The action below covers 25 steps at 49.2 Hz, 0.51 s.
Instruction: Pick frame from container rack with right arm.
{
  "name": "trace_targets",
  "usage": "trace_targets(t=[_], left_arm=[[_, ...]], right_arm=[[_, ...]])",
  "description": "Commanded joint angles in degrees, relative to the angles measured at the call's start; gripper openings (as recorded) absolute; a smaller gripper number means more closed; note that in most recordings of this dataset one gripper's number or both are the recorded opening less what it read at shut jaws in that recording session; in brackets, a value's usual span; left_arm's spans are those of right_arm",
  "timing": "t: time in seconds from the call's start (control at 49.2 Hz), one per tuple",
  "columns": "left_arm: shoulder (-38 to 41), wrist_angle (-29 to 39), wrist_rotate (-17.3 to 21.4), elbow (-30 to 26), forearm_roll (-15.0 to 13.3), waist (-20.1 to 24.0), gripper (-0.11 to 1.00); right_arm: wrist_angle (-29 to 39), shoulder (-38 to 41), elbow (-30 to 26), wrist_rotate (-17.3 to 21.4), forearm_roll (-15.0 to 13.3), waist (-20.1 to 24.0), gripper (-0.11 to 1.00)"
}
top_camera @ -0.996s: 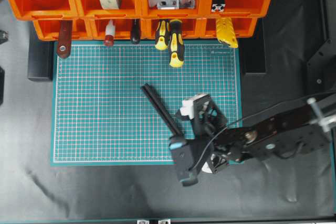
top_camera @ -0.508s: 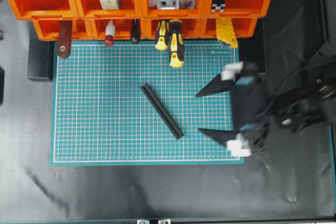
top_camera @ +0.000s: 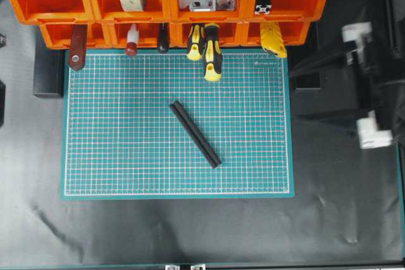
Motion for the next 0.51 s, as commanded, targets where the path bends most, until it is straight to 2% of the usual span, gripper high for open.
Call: trace_targets(t=[0.0,0.183,0.488], left_arm=[[0.4,0.0,-0.3,-1.7,0.2,0.2,0.0],[0.4,0.0,-0.3,-1.6,0.2,0.2,0.0],[0.5,-0.1,-0.4,-1.6,0.2,0.1,0.0]], right_arm=[[-0.3,-4.4,1.4,0.0,-0.1,-0.4,0.84],[0.8,-10.6,3.9,0.0,-0.1,-0.6,0.83],[3.1,-15.2,5.4,0.0,0.0,-0.8,0.84]])
